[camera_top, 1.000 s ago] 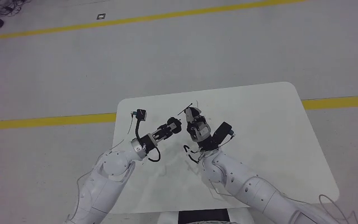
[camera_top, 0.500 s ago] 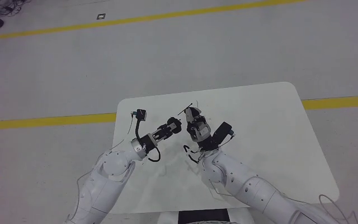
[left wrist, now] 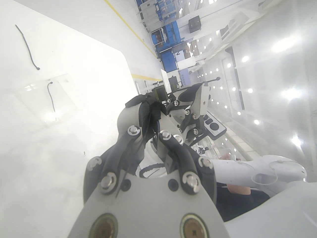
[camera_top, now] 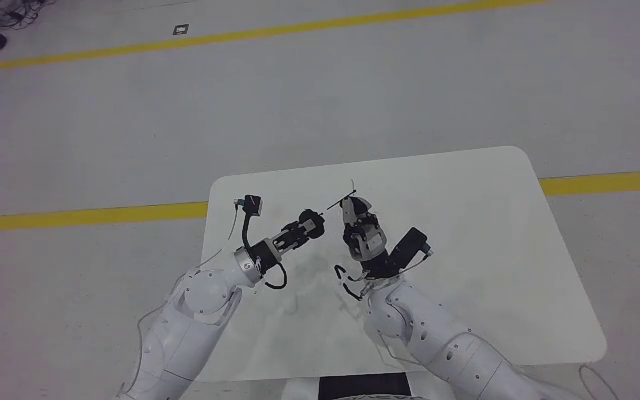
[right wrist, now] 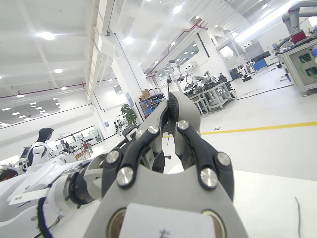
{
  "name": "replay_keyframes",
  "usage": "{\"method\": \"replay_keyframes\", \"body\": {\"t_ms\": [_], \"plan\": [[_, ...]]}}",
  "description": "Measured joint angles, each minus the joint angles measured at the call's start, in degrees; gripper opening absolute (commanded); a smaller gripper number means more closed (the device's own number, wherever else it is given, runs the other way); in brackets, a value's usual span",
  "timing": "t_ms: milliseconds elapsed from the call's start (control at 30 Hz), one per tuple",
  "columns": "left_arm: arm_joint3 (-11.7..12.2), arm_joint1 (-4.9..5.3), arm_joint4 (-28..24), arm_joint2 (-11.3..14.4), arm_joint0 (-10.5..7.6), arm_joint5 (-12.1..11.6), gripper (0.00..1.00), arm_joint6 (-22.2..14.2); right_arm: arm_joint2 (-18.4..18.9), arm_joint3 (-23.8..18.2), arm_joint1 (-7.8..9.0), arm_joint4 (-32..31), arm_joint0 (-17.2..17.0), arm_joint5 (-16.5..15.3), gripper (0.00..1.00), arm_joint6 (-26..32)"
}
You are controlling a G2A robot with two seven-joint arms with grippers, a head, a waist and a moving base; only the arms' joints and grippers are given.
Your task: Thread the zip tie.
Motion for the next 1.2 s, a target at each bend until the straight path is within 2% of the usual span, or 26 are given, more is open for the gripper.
{"method": "replay_keyframes", "body": {"t_ms": [667, 1200], "plan": [[0.00, 0.00, 0.00, 0.00, 0.00, 0.00, 0.00, 0.00, 0.79, 2.98, -2.47, -0.85, -0.52, -0.16, 0.00, 0.57], [0.00, 0.00, 0.00, 0.00, 0.00, 0.00, 0.00, 0.00, 2.17, 4.09, -3.74, -2.44, -1.08, -2.03, 0.00, 0.27]]}}
